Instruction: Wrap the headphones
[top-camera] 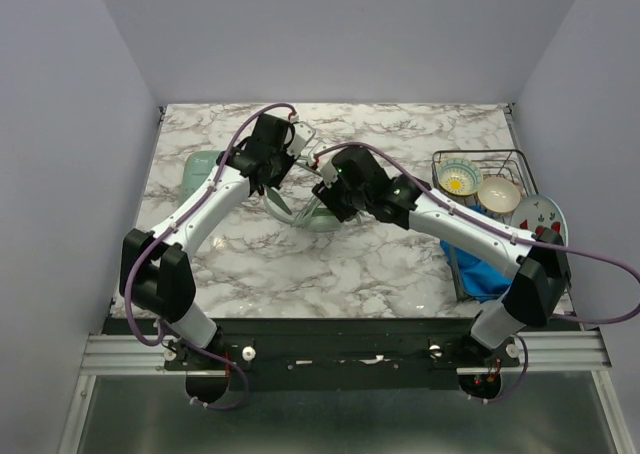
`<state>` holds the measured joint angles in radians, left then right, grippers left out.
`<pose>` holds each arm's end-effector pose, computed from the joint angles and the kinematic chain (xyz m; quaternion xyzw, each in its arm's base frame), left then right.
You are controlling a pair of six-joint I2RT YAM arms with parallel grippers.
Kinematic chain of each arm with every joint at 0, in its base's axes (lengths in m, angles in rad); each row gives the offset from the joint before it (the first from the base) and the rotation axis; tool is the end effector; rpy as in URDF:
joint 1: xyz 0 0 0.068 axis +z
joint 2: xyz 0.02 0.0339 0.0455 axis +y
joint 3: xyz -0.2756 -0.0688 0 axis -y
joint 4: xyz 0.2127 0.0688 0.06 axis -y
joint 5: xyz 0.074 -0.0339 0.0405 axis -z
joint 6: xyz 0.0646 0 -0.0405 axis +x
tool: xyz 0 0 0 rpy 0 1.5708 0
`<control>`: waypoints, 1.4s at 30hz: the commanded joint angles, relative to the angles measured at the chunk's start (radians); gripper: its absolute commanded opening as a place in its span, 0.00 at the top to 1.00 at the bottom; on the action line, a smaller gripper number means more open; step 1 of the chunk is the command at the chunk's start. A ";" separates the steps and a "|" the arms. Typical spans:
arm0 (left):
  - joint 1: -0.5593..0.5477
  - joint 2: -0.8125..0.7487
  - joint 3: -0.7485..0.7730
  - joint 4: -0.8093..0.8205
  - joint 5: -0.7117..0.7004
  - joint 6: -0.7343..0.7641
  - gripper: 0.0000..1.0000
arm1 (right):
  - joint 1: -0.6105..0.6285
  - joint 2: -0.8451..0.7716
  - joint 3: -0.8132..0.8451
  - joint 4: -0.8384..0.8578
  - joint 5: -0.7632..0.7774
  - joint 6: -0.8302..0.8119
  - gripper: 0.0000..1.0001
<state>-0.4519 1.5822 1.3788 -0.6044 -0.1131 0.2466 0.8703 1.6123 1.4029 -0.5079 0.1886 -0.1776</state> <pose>0.3082 -0.1415 0.3050 0.2973 0.8779 0.0141 0.3751 0.2384 0.2640 0.3130 -0.4197 0.8042 0.0593 0.4167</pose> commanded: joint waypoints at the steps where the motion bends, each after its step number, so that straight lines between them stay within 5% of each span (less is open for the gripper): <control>1: -0.011 -0.005 0.019 -0.120 0.222 -0.007 1.00 | -0.050 -0.041 -0.031 0.031 -0.052 -0.125 0.40; 10: -0.013 0.013 0.028 -0.123 0.257 0.003 1.00 | -0.054 -0.072 -0.028 0.046 -0.107 -0.114 0.44; 14: -0.011 0.039 0.049 -0.121 0.266 -0.013 1.00 | -0.054 -0.069 -0.012 0.045 -0.156 -0.112 0.82; 17: -0.013 0.050 0.058 -0.118 0.262 -0.021 1.00 | -0.053 -0.074 -0.008 0.046 -0.112 -0.109 0.99; 28: -0.019 0.036 0.008 -0.069 0.295 0.095 1.00 | -0.054 -0.091 -0.010 0.022 0.184 -0.258 0.99; 31: -0.019 0.019 -0.013 -0.063 0.332 0.118 1.00 | -0.054 -0.075 -0.037 0.072 0.281 -0.319 0.88; 36: -0.019 -0.007 -0.029 -0.064 0.360 0.122 1.00 | -0.057 -0.089 -0.093 0.127 0.169 -0.333 0.82; 38: -0.021 -0.007 -0.008 -0.081 0.304 0.102 1.00 | -0.057 -0.098 -0.125 0.144 0.125 -0.321 0.65; 42: -0.019 -0.017 0.023 -0.112 0.253 0.057 1.00 | -0.071 -0.115 -0.168 0.167 0.052 -0.303 0.50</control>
<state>-0.4648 1.6356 1.3705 -0.6300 0.1104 0.3141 0.8368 1.5391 1.2823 -0.3683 0.2802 -0.3401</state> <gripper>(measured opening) 0.045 0.415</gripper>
